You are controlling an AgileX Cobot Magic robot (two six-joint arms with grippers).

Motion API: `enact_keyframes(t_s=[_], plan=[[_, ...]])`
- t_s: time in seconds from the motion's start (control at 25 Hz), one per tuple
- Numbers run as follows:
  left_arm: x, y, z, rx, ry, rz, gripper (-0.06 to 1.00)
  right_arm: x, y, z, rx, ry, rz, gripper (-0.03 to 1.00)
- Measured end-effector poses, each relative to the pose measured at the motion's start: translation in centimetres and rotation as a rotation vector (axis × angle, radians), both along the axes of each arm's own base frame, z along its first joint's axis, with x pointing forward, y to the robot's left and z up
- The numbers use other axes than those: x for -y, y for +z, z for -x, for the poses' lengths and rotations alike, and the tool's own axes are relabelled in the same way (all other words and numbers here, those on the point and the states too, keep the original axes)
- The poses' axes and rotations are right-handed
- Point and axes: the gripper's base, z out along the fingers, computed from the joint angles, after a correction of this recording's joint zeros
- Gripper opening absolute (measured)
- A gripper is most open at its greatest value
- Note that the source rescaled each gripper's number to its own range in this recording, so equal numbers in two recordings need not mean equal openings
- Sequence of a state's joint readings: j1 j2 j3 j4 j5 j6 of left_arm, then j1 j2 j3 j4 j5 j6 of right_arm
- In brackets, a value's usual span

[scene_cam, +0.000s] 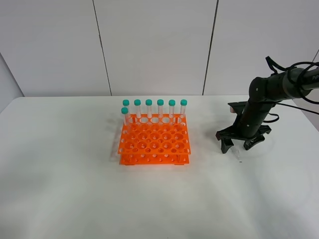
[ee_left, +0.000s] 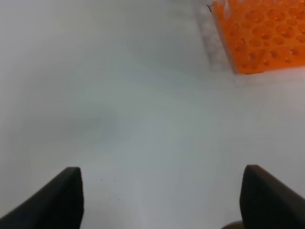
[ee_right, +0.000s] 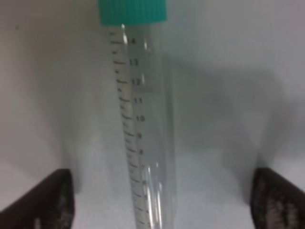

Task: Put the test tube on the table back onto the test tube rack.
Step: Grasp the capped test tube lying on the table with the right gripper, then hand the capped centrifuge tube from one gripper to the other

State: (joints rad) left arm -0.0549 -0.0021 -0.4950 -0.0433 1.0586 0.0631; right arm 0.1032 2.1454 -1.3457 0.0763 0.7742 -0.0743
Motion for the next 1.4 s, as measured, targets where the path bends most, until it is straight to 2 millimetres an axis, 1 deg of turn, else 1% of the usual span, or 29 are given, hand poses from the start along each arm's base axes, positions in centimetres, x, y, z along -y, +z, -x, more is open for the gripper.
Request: enact_keyframes(t_s=[0.08, 0.2, 0.24, 0.48, 0.56, 0.6, 0.64, 0.72, 0.8, 0.84, 0.92, 1.04, 1.08, 1.16, 1.24, 1.36, 1.4], plan=[[0.0, 0.0, 0.0, 0.0, 0.0, 0.0, 1.0, 0.0, 0.0, 0.0, 0.0, 0.0, 0.0, 0.6], [0.0, 0.0, 0.0, 0.0, 0.0, 0.0, 1.0, 0.0, 0.0, 0.0, 0.004, 0.0, 0.0, 0.19], [0.0, 0.0, 0.0, 0.0, 0.0, 0.0, 1.0, 0.0, 0.0, -0.1, 0.007, 0.001, 0.0, 0.01], [0.0, 0.0, 0.0, 0.0, 0.0, 0.0, 1.0, 0.0, 0.1, 0.0, -0.006, 0.047, 0.005, 0.0], [0.0, 0.0, 0.0, 0.0, 0.0, 0.0, 1.0, 0.0, 0.6, -0.1, -0.015, 0.054, 0.009, 0.0], [0.0, 0.0, 0.0, 0.0, 0.0, 0.0, 1.0, 0.0, 1.3, -0.3, -0.003, 0.057, 0.011, 0.0], [0.0, 0.0, 0.0, 0.0, 0.0, 0.0, 1.0, 0.0, 2.3, -0.4, 0.019, 0.059, 0.012, 0.0], [0.0, 0.0, 0.0, 0.0, 0.0, 0.0, 1.0, 0.0, 5.2, -0.4, 0.076, 0.067, 0.011, 0.0], [0.0, 0.0, 0.0, 0.0, 0.0, 0.0, 1.0, 0.2, 9.0, 0.2, 0.146, 0.078, 0.019, 0.0], [0.0, 0.0, 0.0, 0.0, 0.0, 0.0, 1.0, 0.2, 10.5, 0.7, 0.167, 0.083, 0.023, 0.0], [0.0, 0.0, 0.0, 0.0, 0.0, 0.0, 1.0, 0.5, 13.7, 1.9, 0.211, 0.091, 0.035, 0.0], [0.0, 0.0, 0.0, 0.0, 0.0, 0.0, 1.0, 0.8, 17.9, 4.1, 0.265, 0.093, 0.037, 0.0], [0.0, 0.0, 0.0, 0.0, 0.0, 0.0, 1.0, 0.8, 19.1, 4.9, 0.288, 0.093, 0.035, 0.0], [0.0, 0.0, 0.0, 0.0, 0.0, 0.0, 1.0, 1.0, 20.6, 6.8, 0.328, 0.093, 0.034, 0.0], [0.0, 0.0, 0.0, 0.0, 0.0, 0.0, 1.0, 1.3, 21.1, 9.0, 0.338, 0.093, 0.034, 0.0], [0.0, 0.0, 0.0, 0.0, 0.0, 0.0, 1.0, 1.6, 20.4, 12.7, 0.325, 0.085, 0.02, 0.0], [0.0, 0.0, 0.0, 0.0, 0.0, 0.0, 1.0, 1.6, 19.6, 13.7, 0.315, 0.08, 0.015, 0.0]])
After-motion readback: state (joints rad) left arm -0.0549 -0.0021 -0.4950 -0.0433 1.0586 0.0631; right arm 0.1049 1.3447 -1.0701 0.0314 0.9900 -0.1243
